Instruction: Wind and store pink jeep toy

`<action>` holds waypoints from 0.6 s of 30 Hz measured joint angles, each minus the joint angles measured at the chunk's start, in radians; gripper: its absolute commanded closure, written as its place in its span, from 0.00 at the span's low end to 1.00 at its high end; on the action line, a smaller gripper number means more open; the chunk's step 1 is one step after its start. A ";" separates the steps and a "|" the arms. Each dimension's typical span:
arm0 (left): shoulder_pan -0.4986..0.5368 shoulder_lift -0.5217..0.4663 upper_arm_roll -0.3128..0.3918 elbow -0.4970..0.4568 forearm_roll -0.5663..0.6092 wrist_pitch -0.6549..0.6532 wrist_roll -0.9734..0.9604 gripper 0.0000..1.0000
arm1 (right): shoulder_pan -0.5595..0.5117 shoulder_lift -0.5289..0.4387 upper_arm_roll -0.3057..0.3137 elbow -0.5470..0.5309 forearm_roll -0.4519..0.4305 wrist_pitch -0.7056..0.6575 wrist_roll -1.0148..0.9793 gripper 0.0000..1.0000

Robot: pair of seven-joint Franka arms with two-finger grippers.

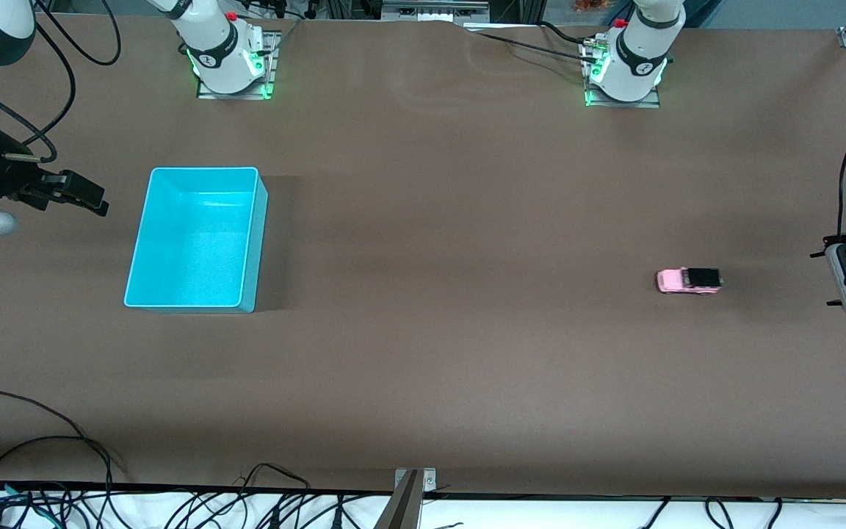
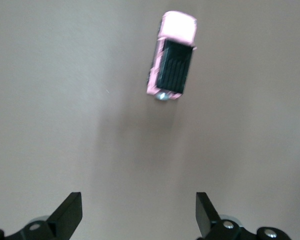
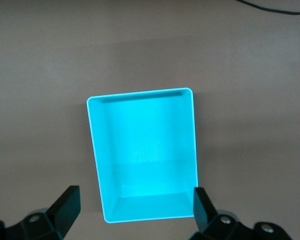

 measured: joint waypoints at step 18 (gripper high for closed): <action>-0.001 -0.090 -0.231 0.011 -0.023 -0.176 -0.435 0.00 | 0.000 0.000 0.000 0.000 0.000 0.000 0.000 0.00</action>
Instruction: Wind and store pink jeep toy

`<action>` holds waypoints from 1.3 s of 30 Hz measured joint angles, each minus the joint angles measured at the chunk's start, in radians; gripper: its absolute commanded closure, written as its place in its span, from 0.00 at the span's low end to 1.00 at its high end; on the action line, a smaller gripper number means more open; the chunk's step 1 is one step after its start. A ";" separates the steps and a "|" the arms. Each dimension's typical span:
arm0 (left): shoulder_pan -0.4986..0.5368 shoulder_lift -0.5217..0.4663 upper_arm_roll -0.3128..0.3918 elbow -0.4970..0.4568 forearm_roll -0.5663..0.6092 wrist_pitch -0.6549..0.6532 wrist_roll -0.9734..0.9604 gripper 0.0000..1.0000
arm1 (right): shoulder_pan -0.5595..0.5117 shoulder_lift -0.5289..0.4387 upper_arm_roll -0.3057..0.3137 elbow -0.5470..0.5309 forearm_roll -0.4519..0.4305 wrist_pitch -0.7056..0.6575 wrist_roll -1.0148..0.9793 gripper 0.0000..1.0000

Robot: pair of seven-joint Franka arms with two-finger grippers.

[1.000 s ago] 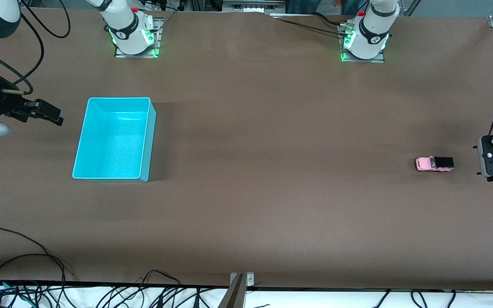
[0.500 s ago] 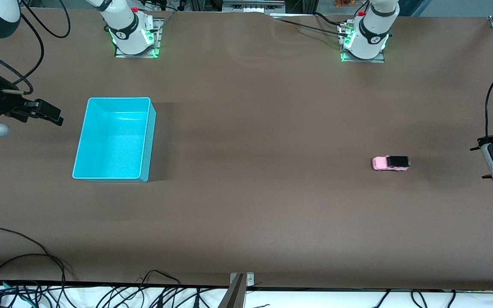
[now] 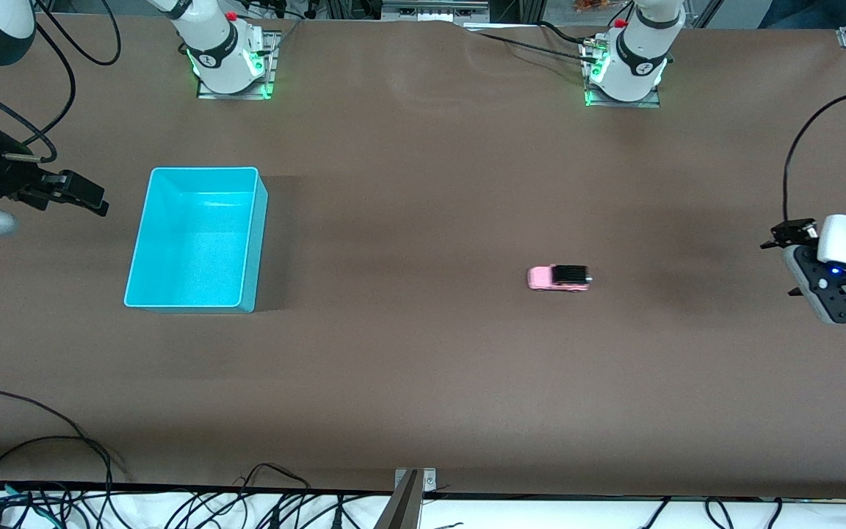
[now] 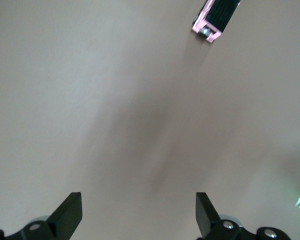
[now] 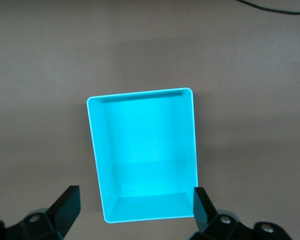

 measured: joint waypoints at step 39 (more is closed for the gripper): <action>0.002 -0.060 -0.270 0.000 -0.003 -0.107 -0.615 0.00 | 0.000 0.000 0.000 0.000 0.000 0.000 0.000 0.00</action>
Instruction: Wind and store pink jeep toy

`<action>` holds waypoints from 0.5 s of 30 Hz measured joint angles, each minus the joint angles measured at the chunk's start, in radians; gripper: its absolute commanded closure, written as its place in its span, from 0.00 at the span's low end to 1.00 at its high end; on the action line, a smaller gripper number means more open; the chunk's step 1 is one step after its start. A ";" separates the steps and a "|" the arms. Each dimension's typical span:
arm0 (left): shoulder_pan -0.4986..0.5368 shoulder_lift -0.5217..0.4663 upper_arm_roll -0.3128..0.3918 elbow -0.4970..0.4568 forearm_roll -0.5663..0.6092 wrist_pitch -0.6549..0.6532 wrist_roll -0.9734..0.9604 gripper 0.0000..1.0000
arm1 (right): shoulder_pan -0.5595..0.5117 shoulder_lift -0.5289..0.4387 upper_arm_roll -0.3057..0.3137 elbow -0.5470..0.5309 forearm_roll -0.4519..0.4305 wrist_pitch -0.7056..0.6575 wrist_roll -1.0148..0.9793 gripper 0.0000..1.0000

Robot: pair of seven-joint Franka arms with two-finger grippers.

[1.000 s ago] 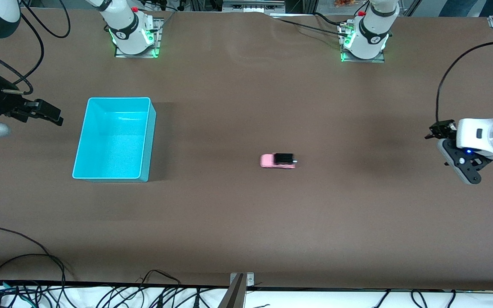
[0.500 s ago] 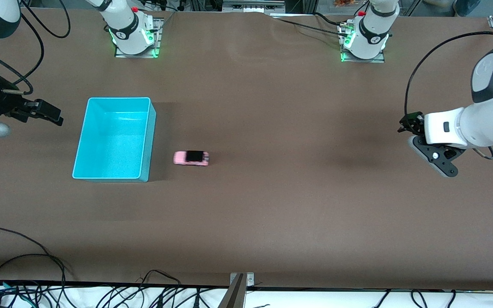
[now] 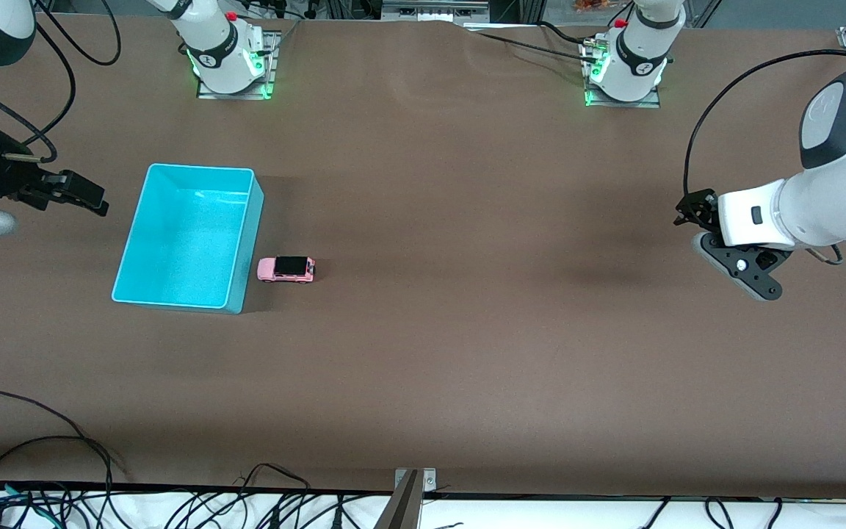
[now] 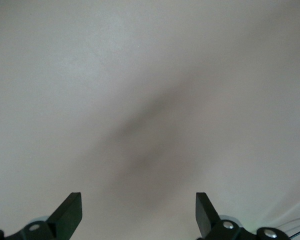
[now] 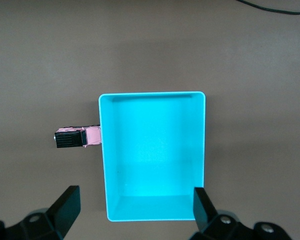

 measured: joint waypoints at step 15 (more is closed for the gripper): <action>-0.290 -0.083 0.319 0.000 -0.035 0.003 -0.090 0.00 | 0.068 0.013 0.048 0.000 0.000 0.001 -0.021 0.00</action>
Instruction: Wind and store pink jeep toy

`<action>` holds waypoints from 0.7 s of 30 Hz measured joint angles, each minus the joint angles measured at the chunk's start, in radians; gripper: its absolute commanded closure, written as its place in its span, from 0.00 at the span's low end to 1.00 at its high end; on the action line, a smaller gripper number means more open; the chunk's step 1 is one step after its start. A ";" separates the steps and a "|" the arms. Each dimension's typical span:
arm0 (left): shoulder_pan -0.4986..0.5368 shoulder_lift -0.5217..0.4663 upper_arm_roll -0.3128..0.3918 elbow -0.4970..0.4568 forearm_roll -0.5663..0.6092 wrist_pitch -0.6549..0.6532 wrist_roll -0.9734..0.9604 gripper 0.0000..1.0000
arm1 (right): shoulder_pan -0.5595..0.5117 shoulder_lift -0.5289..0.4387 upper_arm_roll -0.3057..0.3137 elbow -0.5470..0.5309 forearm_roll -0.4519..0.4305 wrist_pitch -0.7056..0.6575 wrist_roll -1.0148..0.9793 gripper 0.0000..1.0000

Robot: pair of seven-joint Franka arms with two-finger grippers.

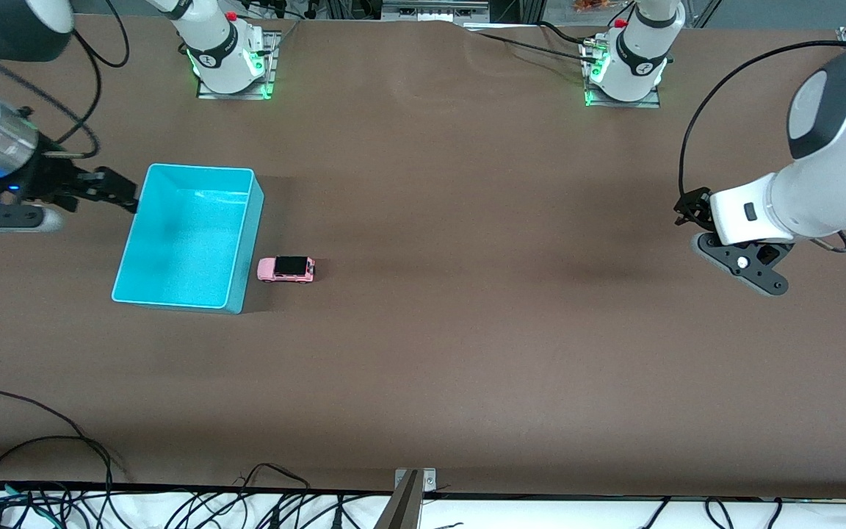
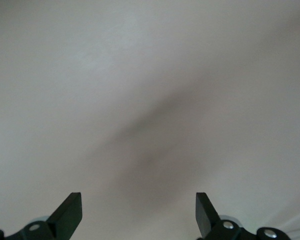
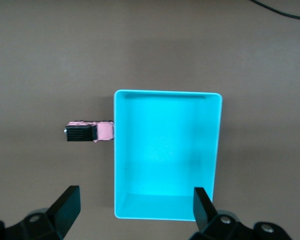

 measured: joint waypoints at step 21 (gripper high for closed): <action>-0.229 -0.233 0.377 -0.251 -0.159 0.178 -0.048 0.00 | 0.057 0.222 0.012 -0.006 0.152 0.043 -0.913 0.00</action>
